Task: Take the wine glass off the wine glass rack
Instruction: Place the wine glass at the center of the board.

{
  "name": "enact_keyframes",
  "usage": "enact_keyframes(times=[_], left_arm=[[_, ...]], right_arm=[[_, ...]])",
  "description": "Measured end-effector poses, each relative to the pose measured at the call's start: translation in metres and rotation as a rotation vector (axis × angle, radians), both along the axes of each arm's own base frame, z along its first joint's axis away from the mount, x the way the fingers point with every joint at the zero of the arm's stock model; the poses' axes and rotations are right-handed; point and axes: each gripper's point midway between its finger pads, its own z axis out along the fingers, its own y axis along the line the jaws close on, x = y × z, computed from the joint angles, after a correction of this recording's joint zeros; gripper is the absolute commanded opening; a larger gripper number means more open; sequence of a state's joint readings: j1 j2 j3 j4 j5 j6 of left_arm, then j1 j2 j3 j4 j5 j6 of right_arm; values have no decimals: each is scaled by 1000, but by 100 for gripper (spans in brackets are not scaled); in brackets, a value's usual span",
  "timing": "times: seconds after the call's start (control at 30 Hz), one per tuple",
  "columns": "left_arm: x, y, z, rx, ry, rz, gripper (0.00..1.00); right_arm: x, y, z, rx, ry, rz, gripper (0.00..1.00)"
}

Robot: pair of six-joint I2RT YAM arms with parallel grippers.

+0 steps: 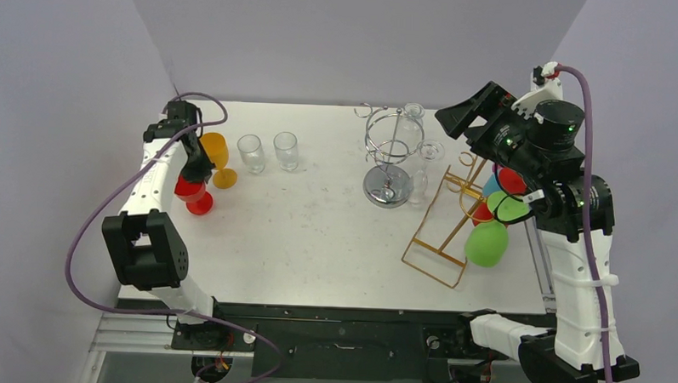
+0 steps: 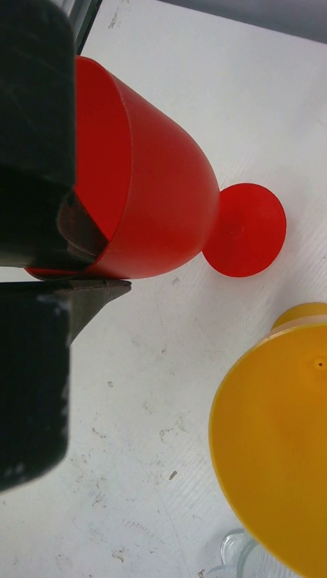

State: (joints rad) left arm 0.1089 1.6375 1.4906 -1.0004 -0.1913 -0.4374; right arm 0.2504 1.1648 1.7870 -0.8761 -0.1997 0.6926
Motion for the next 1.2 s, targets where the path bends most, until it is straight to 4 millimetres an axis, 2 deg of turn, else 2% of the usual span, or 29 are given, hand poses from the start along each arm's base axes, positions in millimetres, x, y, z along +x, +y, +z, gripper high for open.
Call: enact_keyframes(times=[0.3, 0.53, 0.73, 0.9, 1.2], left_arm=[[6, 0, -17, -9, 30, 1, 9], [8, 1, -17, -1, 23, 4, 28], [7, 6, -16, 23, 23, 12, 38], [10, 9, -7, 44, 2, 16, 50], [15, 12, 25, 62, -86, 18, 66]], right_arm=[[-1, 0, 0, 0, 0, 0, 81], [-1, 0, 0, 0, 0, 0, 81], [-1, 0, 0, 0, 0, 0, 81], [-1, -1, -1, -1, 0, -2, 81], [-1, -8, 2, -8, -11, -40, 83]])
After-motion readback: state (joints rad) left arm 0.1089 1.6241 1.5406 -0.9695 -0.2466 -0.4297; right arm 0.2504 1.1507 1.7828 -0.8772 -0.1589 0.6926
